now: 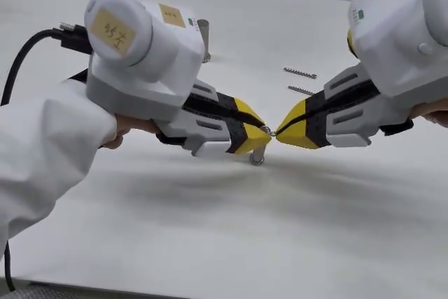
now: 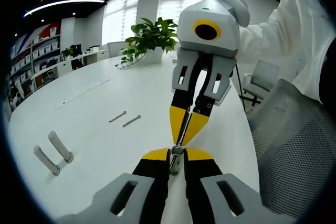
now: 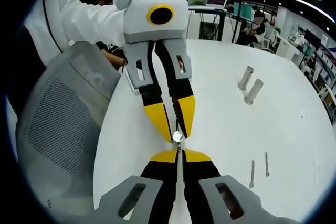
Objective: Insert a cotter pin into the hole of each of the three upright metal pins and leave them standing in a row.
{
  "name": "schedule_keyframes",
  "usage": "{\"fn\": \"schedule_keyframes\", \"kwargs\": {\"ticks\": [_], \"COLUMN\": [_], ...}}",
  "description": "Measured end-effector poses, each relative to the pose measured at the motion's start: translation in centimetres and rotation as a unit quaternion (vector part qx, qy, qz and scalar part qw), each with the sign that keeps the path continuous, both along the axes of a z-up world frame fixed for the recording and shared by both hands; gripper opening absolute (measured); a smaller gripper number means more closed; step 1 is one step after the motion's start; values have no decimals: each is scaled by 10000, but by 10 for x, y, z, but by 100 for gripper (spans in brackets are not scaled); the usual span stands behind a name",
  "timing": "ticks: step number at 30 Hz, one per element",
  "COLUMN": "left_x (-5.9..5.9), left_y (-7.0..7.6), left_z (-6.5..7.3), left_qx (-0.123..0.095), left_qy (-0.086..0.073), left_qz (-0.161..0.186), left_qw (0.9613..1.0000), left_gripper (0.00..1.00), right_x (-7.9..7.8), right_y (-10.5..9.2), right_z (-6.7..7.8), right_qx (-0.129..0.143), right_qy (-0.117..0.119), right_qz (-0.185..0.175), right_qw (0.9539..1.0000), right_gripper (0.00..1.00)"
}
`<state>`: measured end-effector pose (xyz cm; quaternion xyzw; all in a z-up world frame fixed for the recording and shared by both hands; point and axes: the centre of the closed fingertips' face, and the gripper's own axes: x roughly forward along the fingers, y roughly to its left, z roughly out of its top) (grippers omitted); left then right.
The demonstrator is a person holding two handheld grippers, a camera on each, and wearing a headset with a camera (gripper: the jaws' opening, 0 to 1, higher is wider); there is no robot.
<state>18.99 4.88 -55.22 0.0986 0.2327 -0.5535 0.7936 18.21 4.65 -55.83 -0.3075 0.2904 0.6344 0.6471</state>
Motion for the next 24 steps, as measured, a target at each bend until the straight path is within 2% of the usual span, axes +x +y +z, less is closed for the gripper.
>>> {"fn": "schedule_keyframes", "kwargs": {"ticks": [8,10,14,20,21,23,24], "left_x": [-2,-1,-4,-8,-5,-6,-7], "left_y": [7,10,16,30,36,38,39], "left_z": [2,3,2,-8,-11,-11,-11], "left_qx": [-13,-29,-134,-210,-177,-201,-223], "left_qy": [16,-18,57,138,234,103,129], "left_qz": [57,144,247,625,890,847,878], "left_qw": [10000,9999,9996,9977,9956,9962,9958], "left_gripper": [22,30,51,62,67,80,82], "right_x": [-7,-7,-7,-8,-8,-7,-8], "right_y": [2,3,4,8,8,9,9], "right_z": [1,-1,-6,-9,-10,-12,-12], "right_qx": [49,48,27,52,52,55,50], "right_qy": [85,81,61,152,160,184,185], "right_qz": [-44,-82,-161,-228,-259,-311,-316], "right_qw": [9999,9999,9998,9996,9995,9993,9993], "right_gripper": [4,7,16,14,15,18,18]}}
